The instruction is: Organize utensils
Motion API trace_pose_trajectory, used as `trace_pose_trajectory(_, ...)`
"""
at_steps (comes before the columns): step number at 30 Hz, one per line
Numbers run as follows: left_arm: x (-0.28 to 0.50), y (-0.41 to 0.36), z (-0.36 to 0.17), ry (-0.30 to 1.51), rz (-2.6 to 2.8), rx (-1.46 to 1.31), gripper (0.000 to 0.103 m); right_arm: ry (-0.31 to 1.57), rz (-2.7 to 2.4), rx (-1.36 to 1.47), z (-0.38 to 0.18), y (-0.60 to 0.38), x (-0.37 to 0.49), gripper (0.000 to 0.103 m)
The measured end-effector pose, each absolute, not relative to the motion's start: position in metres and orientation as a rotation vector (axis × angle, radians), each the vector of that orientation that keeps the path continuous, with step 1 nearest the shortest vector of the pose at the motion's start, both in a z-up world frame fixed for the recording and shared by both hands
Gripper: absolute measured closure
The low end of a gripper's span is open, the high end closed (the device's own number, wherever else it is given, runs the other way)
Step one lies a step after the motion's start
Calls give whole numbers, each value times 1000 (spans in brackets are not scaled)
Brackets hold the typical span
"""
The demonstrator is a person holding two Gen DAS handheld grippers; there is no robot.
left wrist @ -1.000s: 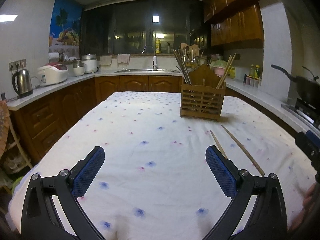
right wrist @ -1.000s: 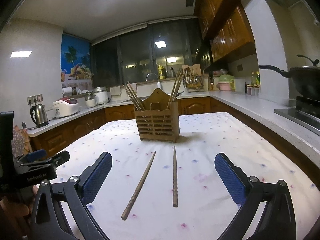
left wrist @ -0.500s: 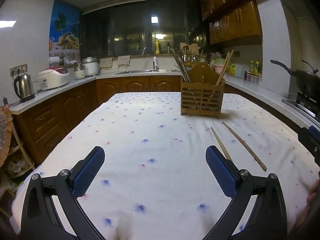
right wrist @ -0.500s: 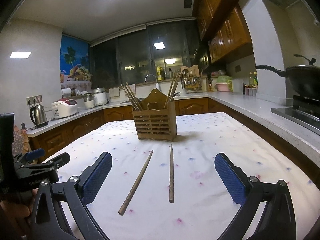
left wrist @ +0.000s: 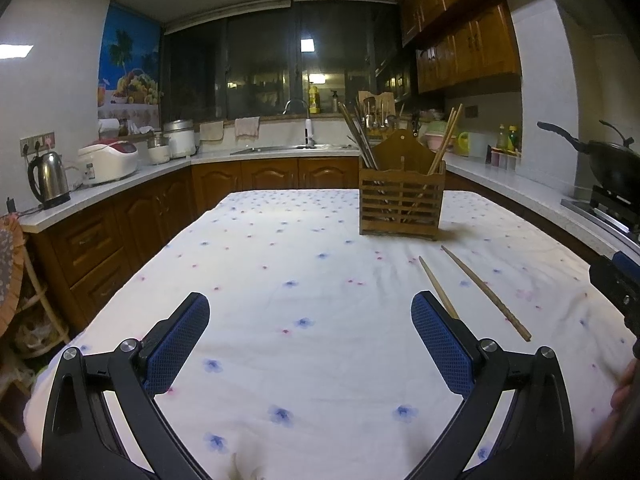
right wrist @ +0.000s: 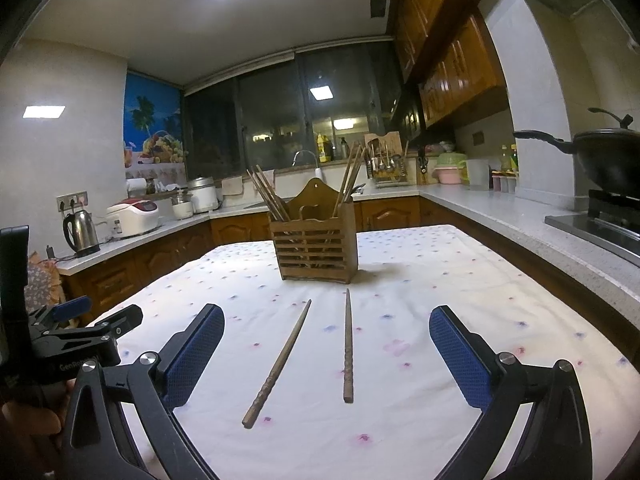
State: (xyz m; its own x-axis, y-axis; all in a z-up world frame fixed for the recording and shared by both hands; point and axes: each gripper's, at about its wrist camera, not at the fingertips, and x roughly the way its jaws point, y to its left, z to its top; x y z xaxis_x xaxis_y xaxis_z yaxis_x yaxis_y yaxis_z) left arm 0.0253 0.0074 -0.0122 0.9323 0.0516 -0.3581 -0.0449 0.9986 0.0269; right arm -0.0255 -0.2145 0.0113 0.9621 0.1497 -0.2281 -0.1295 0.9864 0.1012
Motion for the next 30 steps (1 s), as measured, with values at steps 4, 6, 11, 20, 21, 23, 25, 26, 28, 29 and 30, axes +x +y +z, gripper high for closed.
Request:
trace_pose_trajectory(4,25,7,-12,367,49,18,0,239,146,86,12,-211,-25,0)
trace_pose_trajectory(6,25,8,-12,369,50,19,0,240,149,87,12,-210,-24,0)
trace_pose_trajectory(11,25,7,-12,366,51,19,0,241,151,89,12,-209,-24,0)
trace_pose_trajectory(20,25,6,-13,370,50,22,0,237,155,88,11,-206,-25,0)
trace_pose_trajectory(21,25,6,-13,369,51,22,0,237,156,88,11,-206,-25,0)
trace_pose_trajectory(23,25,6,-13,367,51,22,0,236,158,89,11,-205,-25,0)
trace_pose_trajectory(25,25,6,-13,367,51,22,0,238,158,88,11,-205,-25,0)
trace_pose_trajectory(26,25,6,-13,367,52,21,0,238,159,89,11,-204,-25,0)
trace_pose_trajectory(28,25,6,-13,368,50,21,0,237,158,89,11,-205,-25,0)
trace_pose_trajectory(29,25,6,-13,369,50,21,0,238,158,88,11,-204,-25,0)
trace_pose_trajectory(30,25,6,-13,369,51,21,0,238,158,88,11,-204,-25,0)
